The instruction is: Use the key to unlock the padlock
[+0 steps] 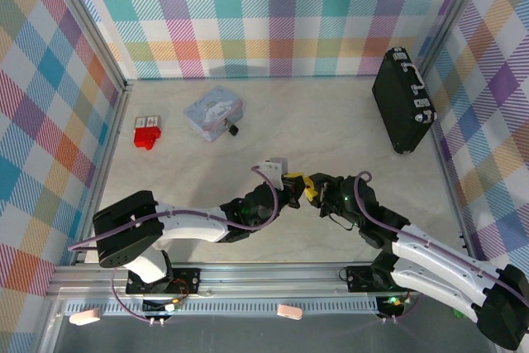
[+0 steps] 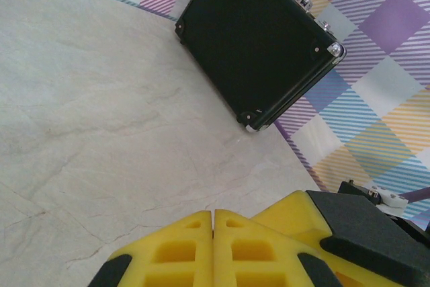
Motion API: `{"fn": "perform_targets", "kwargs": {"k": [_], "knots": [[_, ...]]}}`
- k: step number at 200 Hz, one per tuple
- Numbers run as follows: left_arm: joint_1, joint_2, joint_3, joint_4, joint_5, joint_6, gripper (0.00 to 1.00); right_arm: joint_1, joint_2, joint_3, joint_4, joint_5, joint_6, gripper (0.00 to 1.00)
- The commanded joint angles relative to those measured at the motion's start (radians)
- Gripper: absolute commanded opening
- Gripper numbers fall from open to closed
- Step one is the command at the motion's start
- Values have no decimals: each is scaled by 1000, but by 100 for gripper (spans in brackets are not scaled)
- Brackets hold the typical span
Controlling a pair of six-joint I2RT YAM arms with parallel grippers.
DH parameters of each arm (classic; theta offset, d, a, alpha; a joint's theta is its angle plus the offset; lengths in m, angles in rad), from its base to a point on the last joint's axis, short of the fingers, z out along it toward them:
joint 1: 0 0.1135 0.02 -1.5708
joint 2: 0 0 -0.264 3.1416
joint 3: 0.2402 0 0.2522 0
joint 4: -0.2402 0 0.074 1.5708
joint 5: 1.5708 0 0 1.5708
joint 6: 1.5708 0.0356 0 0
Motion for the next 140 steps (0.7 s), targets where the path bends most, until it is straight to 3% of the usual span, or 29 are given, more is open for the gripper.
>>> {"fn": "perform_targets", "kwargs": {"k": [1,140], "knots": [[-7,3,-13,54,27,-15,0,7,1,30,27,10,39,26],[-19,8,-30,123,41,-23,0,7,3,27,12,15,48,25]]}}
